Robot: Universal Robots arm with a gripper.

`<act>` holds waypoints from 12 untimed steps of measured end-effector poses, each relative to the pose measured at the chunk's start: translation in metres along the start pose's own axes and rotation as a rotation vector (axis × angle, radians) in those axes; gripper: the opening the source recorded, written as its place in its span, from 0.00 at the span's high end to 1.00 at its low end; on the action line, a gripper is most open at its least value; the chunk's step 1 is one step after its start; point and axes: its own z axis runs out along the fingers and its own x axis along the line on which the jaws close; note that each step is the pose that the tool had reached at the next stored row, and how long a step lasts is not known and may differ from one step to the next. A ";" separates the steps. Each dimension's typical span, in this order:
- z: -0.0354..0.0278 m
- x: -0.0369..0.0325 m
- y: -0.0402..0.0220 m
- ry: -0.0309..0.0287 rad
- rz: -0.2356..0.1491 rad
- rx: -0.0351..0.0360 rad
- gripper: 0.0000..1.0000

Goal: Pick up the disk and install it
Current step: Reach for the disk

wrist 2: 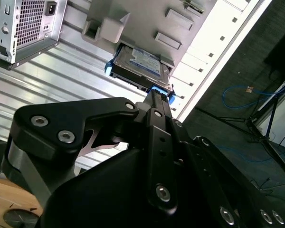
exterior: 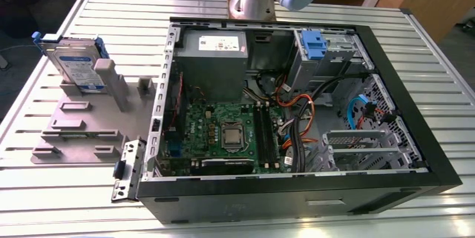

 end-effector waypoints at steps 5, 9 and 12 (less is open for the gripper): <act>0.0064 -0.0010 0.0068 0.0001 0.000 0.0004 0.89; 0.0140 -0.0064 0.0103 0.0006 0.000 0.0011 0.89; 0.0195 -0.0106 0.0113 0.0013 0.000 0.0013 0.89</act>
